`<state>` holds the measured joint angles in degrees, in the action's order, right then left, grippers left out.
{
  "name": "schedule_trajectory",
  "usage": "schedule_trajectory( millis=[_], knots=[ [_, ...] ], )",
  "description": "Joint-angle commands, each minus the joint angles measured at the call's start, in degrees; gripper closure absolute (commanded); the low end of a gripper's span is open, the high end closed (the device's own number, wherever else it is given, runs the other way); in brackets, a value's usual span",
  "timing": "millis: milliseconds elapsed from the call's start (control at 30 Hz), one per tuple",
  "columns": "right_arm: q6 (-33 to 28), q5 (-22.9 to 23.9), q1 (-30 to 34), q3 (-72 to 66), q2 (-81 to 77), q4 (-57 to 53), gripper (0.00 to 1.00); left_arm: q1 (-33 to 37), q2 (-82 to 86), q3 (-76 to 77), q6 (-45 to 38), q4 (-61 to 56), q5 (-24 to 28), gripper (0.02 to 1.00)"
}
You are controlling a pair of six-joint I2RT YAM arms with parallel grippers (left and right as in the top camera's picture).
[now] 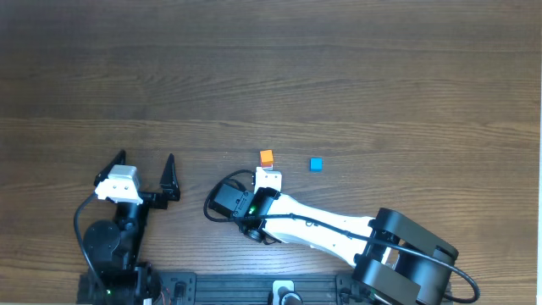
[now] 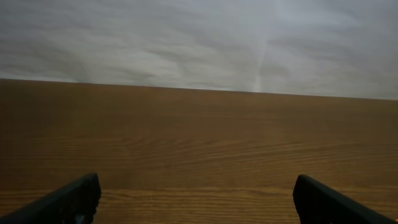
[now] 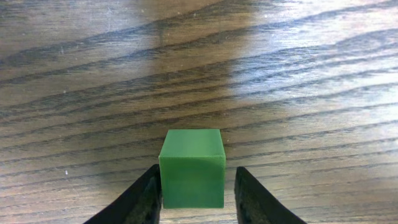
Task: Stack Cubes
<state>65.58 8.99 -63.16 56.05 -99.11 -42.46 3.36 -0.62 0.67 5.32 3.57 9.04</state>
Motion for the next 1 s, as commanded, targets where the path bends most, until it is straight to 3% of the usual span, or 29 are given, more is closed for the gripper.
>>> schedule_trajectory(
  millis=[33,667,867,1000],
  knots=[
    [0.0,1.2,-0.4,0.9,-0.7,-0.2,0.663,0.3,0.5,-0.3,-1.0,-0.1,0.5,0.020],
    [0.0,1.4,-0.2,1.2,0.4,-0.3,0.818,0.3,0.5,-0.3,-1.0,-0.1,0.5,0.018],
    [-0.5,7.2,-0.1,10.3,6.1,-14.5,0.842,0.3,0.5,-0.3,-1.0,-0.1,0.5,0.018],
    [-4.9,8.4,1.9,19.6,6.1,-22.6,0.851,0.3,0.5,-0.3,-1.0,-0.1,0.5,0.018]
  ],
)
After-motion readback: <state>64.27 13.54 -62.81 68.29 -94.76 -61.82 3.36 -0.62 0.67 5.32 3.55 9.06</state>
